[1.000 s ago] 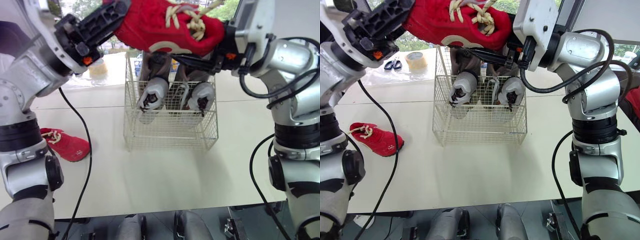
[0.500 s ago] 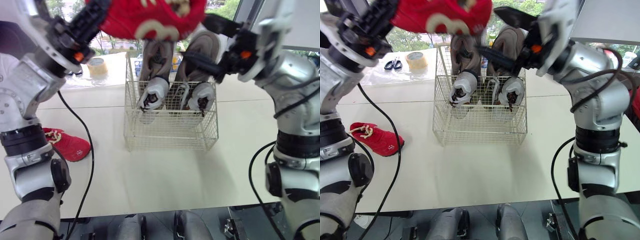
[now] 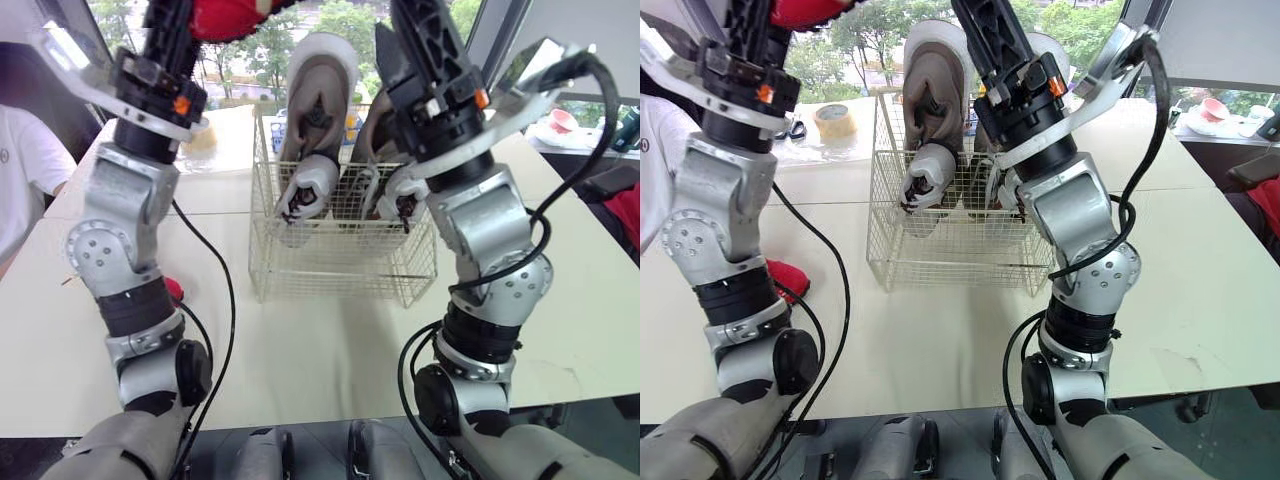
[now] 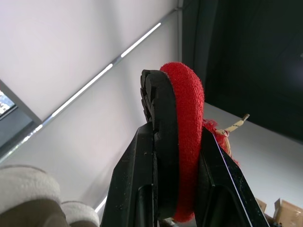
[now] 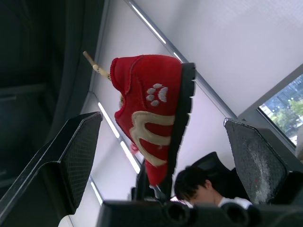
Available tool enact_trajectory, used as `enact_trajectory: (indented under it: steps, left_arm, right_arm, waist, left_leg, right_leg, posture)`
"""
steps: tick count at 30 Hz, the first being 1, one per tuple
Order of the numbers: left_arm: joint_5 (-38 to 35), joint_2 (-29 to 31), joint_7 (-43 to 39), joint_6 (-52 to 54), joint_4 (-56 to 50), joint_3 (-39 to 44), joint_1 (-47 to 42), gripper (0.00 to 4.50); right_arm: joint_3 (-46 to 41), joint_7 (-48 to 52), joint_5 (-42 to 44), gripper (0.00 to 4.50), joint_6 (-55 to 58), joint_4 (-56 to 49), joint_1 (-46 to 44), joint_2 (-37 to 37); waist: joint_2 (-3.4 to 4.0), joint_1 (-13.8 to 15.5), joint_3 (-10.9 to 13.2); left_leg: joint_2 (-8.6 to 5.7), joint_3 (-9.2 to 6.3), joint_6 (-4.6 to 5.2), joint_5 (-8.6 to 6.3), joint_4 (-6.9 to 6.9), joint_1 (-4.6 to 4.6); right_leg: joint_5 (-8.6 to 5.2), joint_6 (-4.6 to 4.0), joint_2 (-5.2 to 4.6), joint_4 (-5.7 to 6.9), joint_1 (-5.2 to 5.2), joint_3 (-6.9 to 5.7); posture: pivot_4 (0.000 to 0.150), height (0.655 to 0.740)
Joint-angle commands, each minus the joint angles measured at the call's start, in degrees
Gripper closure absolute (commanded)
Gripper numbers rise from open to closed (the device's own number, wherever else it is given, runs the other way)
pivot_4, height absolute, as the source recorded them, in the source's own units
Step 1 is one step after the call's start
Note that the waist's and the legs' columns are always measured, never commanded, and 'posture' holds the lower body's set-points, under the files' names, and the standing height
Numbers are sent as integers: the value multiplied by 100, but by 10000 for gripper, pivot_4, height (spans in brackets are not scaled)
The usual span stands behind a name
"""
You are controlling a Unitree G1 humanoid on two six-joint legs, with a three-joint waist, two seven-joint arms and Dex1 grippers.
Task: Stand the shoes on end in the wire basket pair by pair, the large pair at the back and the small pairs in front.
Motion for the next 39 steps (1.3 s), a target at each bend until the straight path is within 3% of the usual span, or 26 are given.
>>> enact_trajectory:
  steps: [1, 22, 24, 31, 38, 39]
  left_arm:
    - [106, -122, -10, -120, -386, -227, 24, 40553]
    - [133, -195, 51, -139, -693, -532, 744, 40553]
    - [141, -185, 61, -147, -675, -540, 769, 40553]
    - [129, -57, 43, -46, -749, -604, 881, 40553]
    - [282, 673, -59, 564, -1180, -874, 1501, 8858]
    - [319, 887, -111, 710, -1339, -910, 1686, 8858]
  right_arm:
    - [160, 84, 2, 524, -197, -11, -232, 61]
    - [227, 480, -303, 524, -644, 418, -533, -28]
    - [218, 485, -310, 5646, -691, 420, -538, -5]
    - [224, 544, -319, 35226, -689, 419, -553, -34]
    - [151, 689, -355, 35660, -657, 505, -687, -234]
    - [84, 760, -339, 35660, -620, 565, -755, -376]
  waist:
    - [0, -11, 0]
    - [0, -34, 0]
    - [0, -37, 0]
    - [0, -40, 0]
    - [1, -58, 1]
    - [1, -68, 1]
  left_leg:
    - [0, 1, 1, 0, 0, 0]
    - [5, -4, 9, -5, -1, 1]
    - [5, -4, 9, -5, -1, 1]
    - [5, -4, 9, -6, -1, 1]
    - [7, -5, 9, -6, -2, 1]
    - [8, -5, 9, -6, -2, 0]
  right_leg:
    - [0, 0, 0, 0, 0, 0]
    - [-1, 0, 6, -4, -1, -1]
    - [-1, 0, 6, -4, -1, -1]
    - [-1, 0, 6, -4, -1, -1]
    - [-1, 0, 6, -4, -2, -1]
    - [-1, 0, 7, -3, -4, -1]
  posture:
    - [1500, 7400]
    - [1500, 7400]
    - [1500, 7400]
    - [1500, 7400]
    - [1500, 7400]
    - [1500, 7400]
